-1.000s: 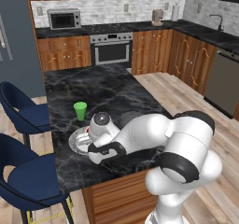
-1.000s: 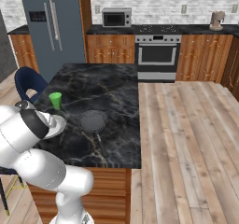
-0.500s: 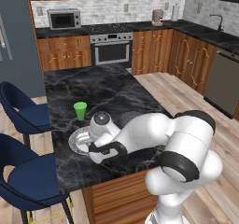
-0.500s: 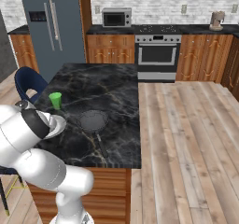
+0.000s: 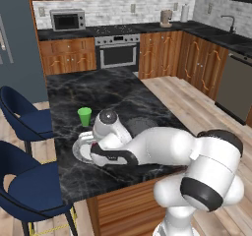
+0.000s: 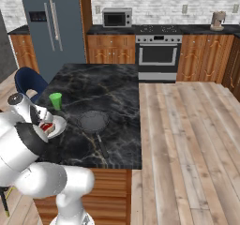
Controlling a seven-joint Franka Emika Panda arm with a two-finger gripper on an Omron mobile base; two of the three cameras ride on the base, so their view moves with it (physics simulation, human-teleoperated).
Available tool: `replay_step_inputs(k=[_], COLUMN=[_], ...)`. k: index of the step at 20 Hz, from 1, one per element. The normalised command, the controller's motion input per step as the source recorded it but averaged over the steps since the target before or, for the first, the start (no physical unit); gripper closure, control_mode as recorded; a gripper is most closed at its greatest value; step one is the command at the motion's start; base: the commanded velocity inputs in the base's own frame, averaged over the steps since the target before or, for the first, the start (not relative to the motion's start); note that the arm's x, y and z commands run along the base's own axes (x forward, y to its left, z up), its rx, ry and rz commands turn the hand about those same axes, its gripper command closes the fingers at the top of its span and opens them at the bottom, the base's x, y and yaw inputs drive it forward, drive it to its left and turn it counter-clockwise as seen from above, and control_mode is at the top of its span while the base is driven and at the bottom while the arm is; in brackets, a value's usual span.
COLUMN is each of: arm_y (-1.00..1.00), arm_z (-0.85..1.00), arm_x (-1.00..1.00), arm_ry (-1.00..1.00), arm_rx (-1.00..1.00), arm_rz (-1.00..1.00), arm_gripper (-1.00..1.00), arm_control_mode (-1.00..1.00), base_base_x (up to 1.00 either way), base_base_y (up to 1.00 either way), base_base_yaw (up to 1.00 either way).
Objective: Pick up the pan with the steak in it and place it on the dining table. Then place the steak on the plate.
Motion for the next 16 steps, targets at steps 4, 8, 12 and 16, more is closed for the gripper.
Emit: replay_step_inputs(k=[4, 8, 12, 16], arm_y=[-0.14, -0.37, -0.43, -0.43], arm_z=[0.69, 0.54, 0.37, 0.35], arm_x=[-0.32, -0.39, -0.44, -0.43], arm_ry=[-0.1, -0.2, -0.31, -0.36], arm_rx=[0.1, 0.14, 0.13, 0.13], arm_rz=[0.0, 0.0, -0.01, -0.02], arm_gripper=[-1.0, -1.0, -1.0, -1.0], arm_control_mode=[-1.0, -1.0, -1.0, -1.0], base_base_x=[0.0, 0.0, 0.0, 0.0], base_base_y=[0.0, 0.0, 0.0, 0.0], base_base_yaw=[0.0, 0.0, 0.0, 0.0])
